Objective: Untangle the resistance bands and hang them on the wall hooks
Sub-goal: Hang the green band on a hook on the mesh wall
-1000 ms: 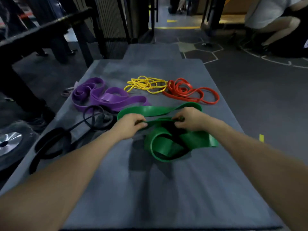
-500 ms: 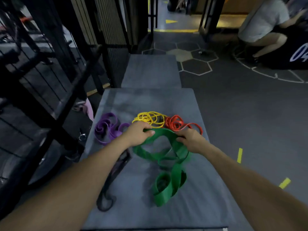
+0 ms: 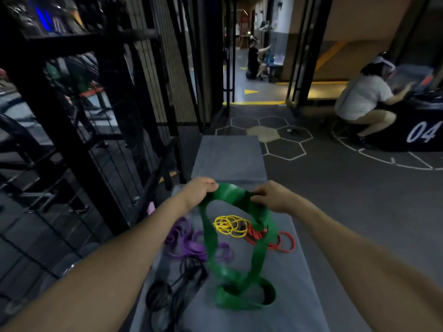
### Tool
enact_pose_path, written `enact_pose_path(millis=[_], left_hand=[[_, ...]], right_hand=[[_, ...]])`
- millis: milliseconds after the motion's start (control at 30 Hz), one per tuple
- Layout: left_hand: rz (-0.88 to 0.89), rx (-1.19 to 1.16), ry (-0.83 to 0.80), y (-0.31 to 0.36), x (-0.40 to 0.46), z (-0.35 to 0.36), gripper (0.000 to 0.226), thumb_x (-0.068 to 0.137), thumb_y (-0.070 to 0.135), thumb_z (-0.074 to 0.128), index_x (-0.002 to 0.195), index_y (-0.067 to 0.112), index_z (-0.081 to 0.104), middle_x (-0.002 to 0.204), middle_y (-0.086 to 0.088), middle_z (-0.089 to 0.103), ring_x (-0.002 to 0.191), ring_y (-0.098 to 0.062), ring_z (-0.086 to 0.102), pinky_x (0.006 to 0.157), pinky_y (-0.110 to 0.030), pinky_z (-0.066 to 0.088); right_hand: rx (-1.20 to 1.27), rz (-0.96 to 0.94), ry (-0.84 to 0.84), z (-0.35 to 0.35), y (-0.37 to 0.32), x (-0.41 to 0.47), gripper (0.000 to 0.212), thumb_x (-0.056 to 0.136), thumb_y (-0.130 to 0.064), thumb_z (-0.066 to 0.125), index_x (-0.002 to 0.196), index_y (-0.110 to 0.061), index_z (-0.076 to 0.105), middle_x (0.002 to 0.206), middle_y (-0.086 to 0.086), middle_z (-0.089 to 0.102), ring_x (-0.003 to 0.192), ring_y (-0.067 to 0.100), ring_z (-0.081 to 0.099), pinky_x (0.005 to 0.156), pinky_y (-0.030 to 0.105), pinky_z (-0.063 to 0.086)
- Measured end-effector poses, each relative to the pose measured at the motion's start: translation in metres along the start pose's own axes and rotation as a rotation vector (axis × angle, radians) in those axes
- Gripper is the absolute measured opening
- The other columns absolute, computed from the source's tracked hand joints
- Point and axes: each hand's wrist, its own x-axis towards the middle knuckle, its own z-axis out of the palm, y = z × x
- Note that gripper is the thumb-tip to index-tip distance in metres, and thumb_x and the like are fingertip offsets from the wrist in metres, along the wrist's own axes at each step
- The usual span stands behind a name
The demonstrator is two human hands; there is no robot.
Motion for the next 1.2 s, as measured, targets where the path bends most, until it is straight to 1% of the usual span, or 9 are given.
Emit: enact_pose_path(millis=[200,333,433,600,700,867,967,1067,1200], left_hand=[[-0.069,-0.322,0.194,0.014,-0.034,-0.029,0.024,0.094,-0.001,0.041,0.079,0.005,0.058,0.061,0.001,0.062,0.058,-0.009,0.058,0.062,-0.018,0.043],[-0.116,-0.417,0.39,0.019,-0.064,-0.037,0.042,0.095,0.007,0.038,0.062,0.011,0.062,0.048,0.004,0.062,0.052,-0.013,0.057,0.054,-0.021,0.043],[-0.168,-0.47,0.546,0.027,-0.088,-0.039,0.045,0.094,0.009,0.036,0.054,0.013,0.056,0.041,0.004,0.054,0.041,-0.011,0.05,0.053,-0.026,0.036],[-0.163,-0.506,0.742,0.042,-0.126,-0.032,0.032,0.093,0.005,0.033,0.068,0.009,0.051,0.041,0.005,0.051,0.041,-0.01,0.044,0.046,-0.019,0.035],[-0.185,-0.507,0.809,0.055,-0.153,-0.026,0.031,0.092,0.004,0.034,0.066,0.008,0.052,0.044,0.003,0.051,0.045,-0.012,0.042,0.045,-0.019,0.034],[-0.188,-0.512,0.819,0.08,-0.203,-0.027,0.036,0.093,0.011,0.028,0.065,0.012,0.051,0.051,0.003,0.045,0.044,-0.01,0.04,0.046,-0.021,0.035],[-0.098,-0.575,0.85,0.1,-0.226,-0.032,0.034,0.093,0.015,0.026,0.07,0.012,0.051,0.049,0.003,0.043,0.044,-0.011,0.039,0.053,-0.026,0.032],[-0.002,-0.528,0.852,0.117,-0.249,-0.039,0.034,0.093,0.039,0.042,0.073,0.013,0.053,0.053,0.003,0.044,0.048,-0.013,0.04,0.06,-0.029,0.036],[0.126,-0.377,0.849,0.132,-0.28,-0.043,0.046,0.054,0.057,0.08,0.074,0.022,0.059,0.056,0.006,0.042,0.047,-0.008,0.04,0.052,-0.021,0.04]], right_hand=[[0.06,-0.176,-0.081,-0.021,-0.04,0.011,0.019,0.093,-0.014,0.054,0.101,-0.007,0.07,0.083,0.0,0.059,0.079,0.007,0.051,0.069,0.021,0.037],[0.34,-0.297,-0.139,-0.029,-0.067,0.021,0.025,0.092,-0.008,0.054,0.073,-0.022,0.062,0.071,-0.008,0.058,0.059,-0.008,0.052,0.061,0.005,0.039],[0.425,-0.391,-0.251,-0.035,-0.085,0.029,0.015,0.093,-0.009,0.053,0.088,-0.015,0.067,0.083,0.0,0.066,0.075,0.007,0.059,0.076,0.022,0.047],[0.484,-0.485,-0.432,-0.05,-0.114,0.022,0.019,0.096,-0.01,0.048,0.093,-0.005,0.065,0.061,-0.004,0.063,0.057,0.01,0.056,0.062,0.02,0.045],[0.586,-0.489,-0.543,-0.055,-0.131,0.02,0.019,0.096,-0.007,0.046,0.099,-0.002,0.064,0.076,0.01,0.059,0.069,0.022,0.053,0.072,0.037,0.041],[0.712,-0.524,-0.684,-0.065,-0.173,0.003,0.025,0.096,-0.001,0.039,0.088,-0.01,0.06,0.055,-0.003,0.063,0.047,0.01,0.057,0.046,0.02,0.043],[0.815,-0.584,-0.776,-0.071,-0.197,-0.014,0.029,0.096,-0.003,0.035,0.086,-0.011,0.06,0.06,-0.002,0.061,0.053,0.011,0.056,0.055,0.023,0.045],[0.887,-0.651,-0.845,-0.074,-0.222,-0.031,0.029,0.095,-0.003,0.034,0.082,-0.011,0.059,0.054,-0.003,0.058,0.049,0.01,0.053,0.054,0.023,0.042],[0.972,-0.711,-0.943,-0.074,-0.256,-0.057,0.024,0.092,-0.005,0.039,0.084,-0.008,0.061,0.062,0.002,0.056,0.054,0.012,0.05,0.052,0.023,0.042]])
